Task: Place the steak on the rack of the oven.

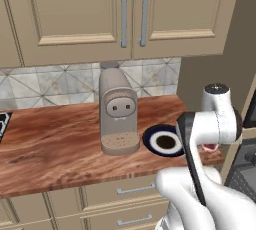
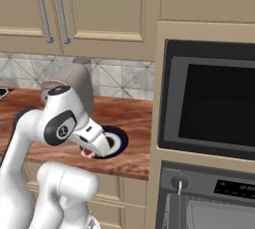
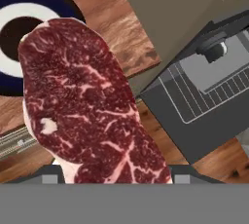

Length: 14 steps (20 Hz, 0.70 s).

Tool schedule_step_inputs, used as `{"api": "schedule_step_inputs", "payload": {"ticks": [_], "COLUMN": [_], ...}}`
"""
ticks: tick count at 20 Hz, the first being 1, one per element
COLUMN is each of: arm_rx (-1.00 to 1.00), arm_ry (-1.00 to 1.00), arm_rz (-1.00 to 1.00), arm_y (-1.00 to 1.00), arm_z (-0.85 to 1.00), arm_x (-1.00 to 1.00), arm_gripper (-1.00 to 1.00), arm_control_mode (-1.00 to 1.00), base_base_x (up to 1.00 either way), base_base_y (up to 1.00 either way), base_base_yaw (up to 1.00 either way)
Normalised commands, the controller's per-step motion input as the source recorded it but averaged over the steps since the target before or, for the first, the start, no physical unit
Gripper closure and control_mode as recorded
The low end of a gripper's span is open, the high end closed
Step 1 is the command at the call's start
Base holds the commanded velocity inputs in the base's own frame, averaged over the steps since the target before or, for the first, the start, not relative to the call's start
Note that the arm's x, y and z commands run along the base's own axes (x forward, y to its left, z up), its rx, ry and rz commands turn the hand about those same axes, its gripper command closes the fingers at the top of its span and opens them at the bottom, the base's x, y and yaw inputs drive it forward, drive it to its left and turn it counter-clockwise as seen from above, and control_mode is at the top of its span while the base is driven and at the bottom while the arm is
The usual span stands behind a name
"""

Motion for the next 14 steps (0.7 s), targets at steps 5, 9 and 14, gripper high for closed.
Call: {"api": "schedule_step_inputs", "payload": {"ticks": [5, 9, 14], "arm_rx": [0.01, 0.00, 0.02], "arm_ry": [-0.22, -0.18, -0.26], "arm_rz": [0.00, 0.03, 0.04], "arm_y": [-0.14, -0.56, -0.48], "arm_z": [0.09, 0.01, -0.01], "arm_x": [-1.00, -0.87, -0.99], "arm_gripper": [1.00, 1.00, 1.00], "arm_control_mode": [-1.00, -1.00, -1.00], "base_base_x": [0.00, 0.00, 0.00], "base_base_y": [0.00, 0.00, 0.00], "base_base_yaw": [0.00, 0.00, 0.00]}}
